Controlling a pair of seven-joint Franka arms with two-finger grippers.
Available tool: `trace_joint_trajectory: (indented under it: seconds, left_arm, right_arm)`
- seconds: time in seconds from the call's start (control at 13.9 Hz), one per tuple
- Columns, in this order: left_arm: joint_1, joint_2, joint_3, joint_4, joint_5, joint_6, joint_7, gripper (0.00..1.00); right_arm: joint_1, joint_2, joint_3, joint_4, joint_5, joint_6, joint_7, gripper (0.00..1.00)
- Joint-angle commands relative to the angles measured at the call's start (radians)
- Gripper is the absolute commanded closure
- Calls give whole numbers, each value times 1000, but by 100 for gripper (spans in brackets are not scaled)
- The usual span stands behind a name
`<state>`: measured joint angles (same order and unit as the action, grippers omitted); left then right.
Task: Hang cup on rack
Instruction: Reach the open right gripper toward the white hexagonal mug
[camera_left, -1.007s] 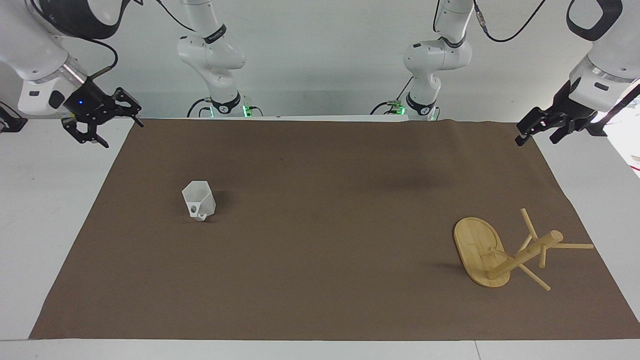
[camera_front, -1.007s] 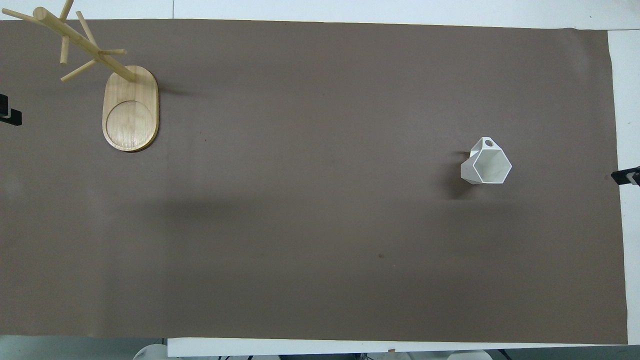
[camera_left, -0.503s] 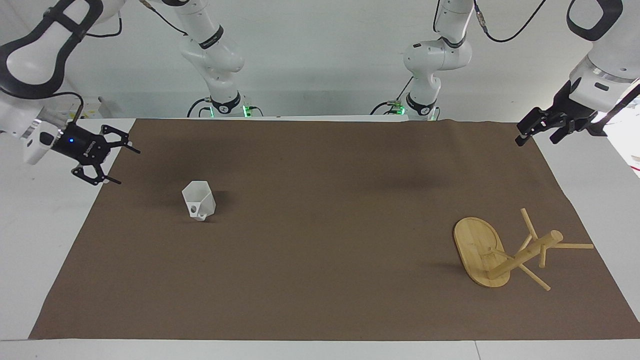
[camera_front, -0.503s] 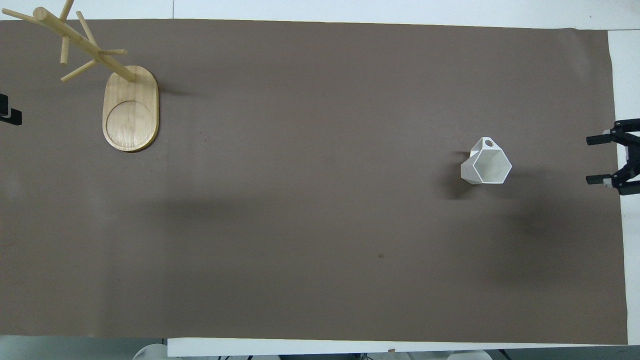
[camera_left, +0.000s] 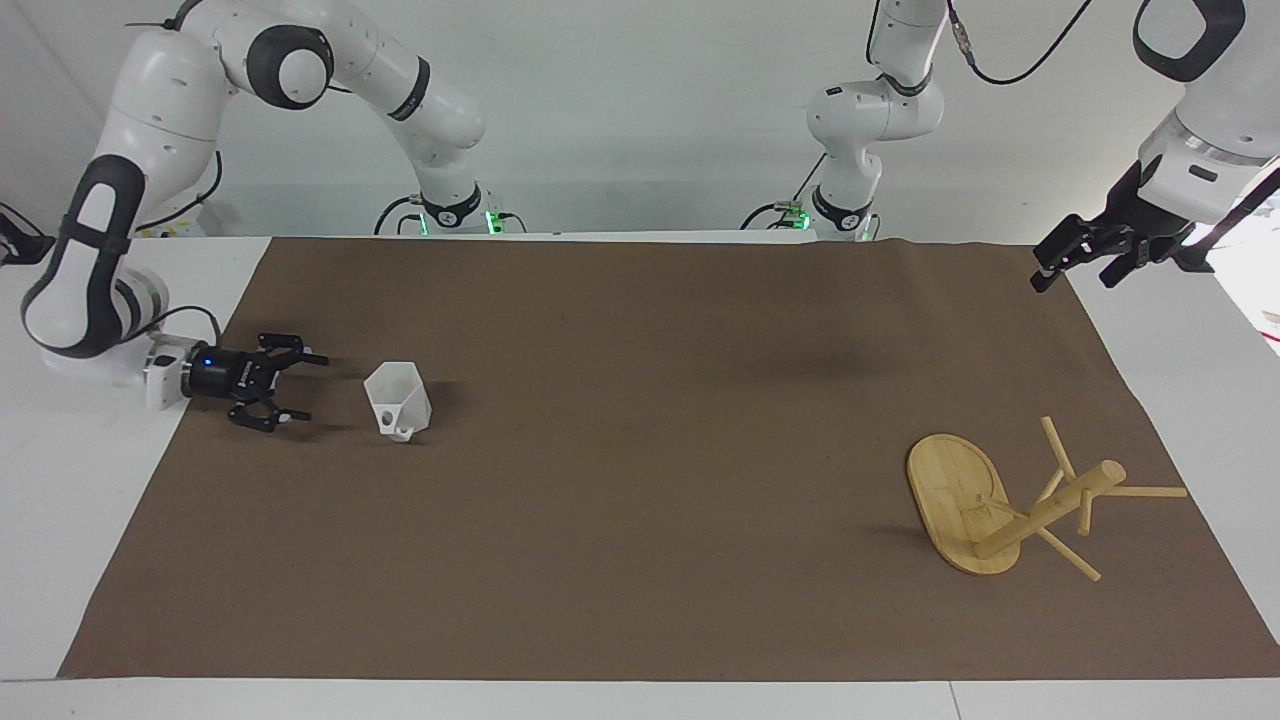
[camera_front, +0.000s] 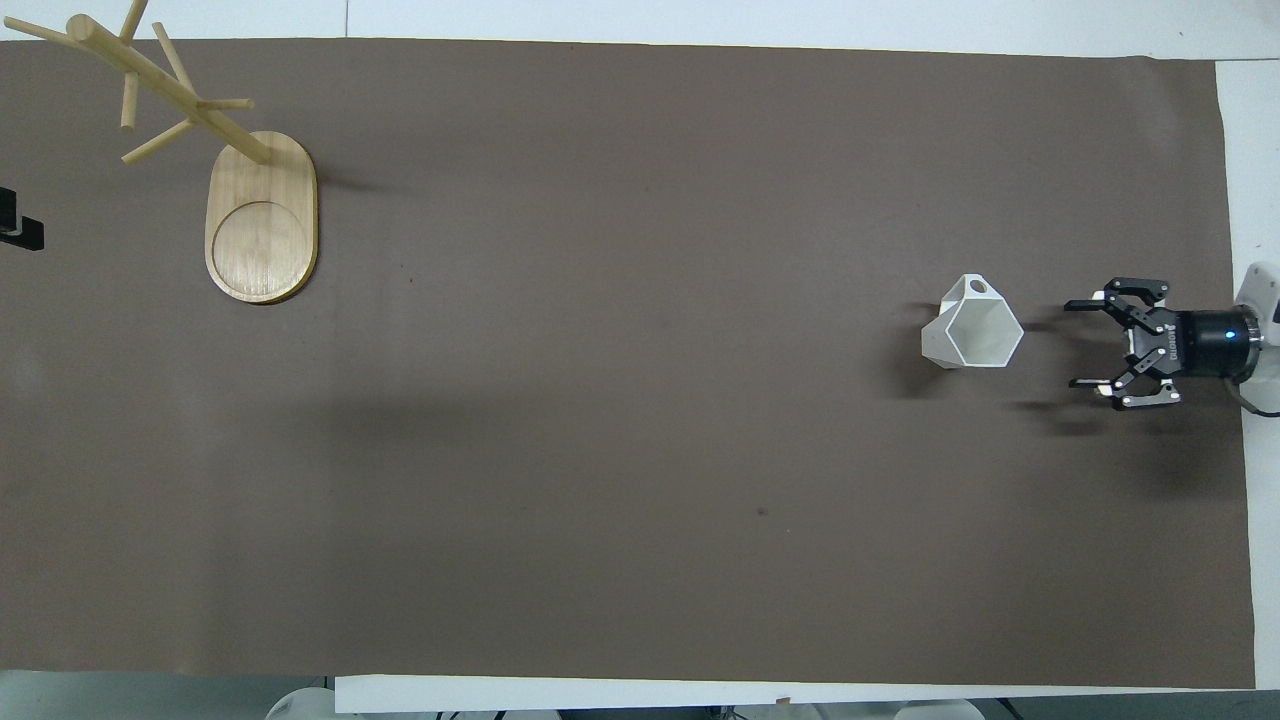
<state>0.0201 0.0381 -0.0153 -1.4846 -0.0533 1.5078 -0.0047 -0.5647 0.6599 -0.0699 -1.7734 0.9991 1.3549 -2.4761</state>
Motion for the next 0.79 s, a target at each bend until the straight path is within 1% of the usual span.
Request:
trace_joint_trajectory:
  seconds: [0.0,0.14,0.36,0.43,0.72]
  left_arm:
    - [15,-21,-14,-28,17,11,3,0]
    - [15,-23,-14,-28,17,11,3,0]
    - [17,-23,-14,-28,17,11,3,0]
    - [15,-23,-14,-28,17,11,3,0]
    - [15,-23,-14,-28,17,11,3,0]
  right_arm:
    - [35,-20,5,-35,19,-10,-79,0]
    - [55,-23,5,-58,22,-5,-128,0]
    - [98,-26,10,-58,30,-13,-165,0]
    - [107,-26,9,-61,48,-10,-172,0]
    - [127,-29,9,-77,55,6,-172,0]
